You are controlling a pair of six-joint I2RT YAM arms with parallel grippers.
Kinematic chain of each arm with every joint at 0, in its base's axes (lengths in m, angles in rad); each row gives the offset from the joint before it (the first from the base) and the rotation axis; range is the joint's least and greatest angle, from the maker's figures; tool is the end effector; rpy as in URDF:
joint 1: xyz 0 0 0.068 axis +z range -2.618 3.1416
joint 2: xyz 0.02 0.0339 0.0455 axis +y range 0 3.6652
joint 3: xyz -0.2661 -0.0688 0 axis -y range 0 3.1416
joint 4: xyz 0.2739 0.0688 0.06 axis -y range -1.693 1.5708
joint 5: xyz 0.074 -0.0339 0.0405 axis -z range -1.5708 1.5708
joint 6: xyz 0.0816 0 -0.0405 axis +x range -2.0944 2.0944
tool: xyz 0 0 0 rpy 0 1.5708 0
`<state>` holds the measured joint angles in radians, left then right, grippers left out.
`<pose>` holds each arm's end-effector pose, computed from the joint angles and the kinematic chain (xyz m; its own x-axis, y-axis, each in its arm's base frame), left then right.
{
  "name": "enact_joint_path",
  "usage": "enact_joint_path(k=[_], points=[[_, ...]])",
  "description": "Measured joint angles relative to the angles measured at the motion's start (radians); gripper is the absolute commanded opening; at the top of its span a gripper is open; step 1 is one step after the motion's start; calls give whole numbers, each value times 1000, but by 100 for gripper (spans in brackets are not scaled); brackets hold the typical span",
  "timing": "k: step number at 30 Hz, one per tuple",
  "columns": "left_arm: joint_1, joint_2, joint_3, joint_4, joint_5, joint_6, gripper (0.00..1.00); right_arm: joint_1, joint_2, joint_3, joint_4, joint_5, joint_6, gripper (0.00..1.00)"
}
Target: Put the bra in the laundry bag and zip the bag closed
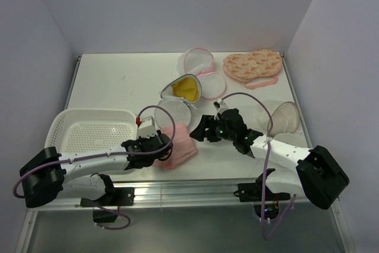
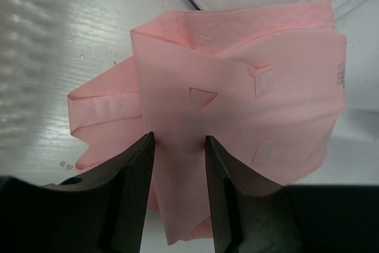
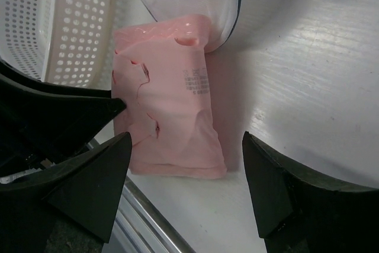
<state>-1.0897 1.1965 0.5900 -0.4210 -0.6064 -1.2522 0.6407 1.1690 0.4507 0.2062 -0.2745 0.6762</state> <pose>0.1592 -0.2044 0.1336 -0.6864 -0.3715 -0.6252 -0.1907 0.9216 -0.3381 0.2230 0.1938 0.1486 -0.7850 0.1661 -0.5968 -0.3507 0.6750 0.6491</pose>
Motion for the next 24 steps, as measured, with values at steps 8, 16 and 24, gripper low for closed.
enact_joint_path(k=[8, 16, 24], points=[[19, 103, 1, 79, 22, 36, 44, 38, 130, 0, 87, 2, 21, 82], [22, 140, -1, 174, 63, 56, 42, 84, 216, 1, 130, 7, 42, 82], [22, 154, -1, 227, 96, 86, 41, 136, 294, 23, 166, 25, 62, 76]])
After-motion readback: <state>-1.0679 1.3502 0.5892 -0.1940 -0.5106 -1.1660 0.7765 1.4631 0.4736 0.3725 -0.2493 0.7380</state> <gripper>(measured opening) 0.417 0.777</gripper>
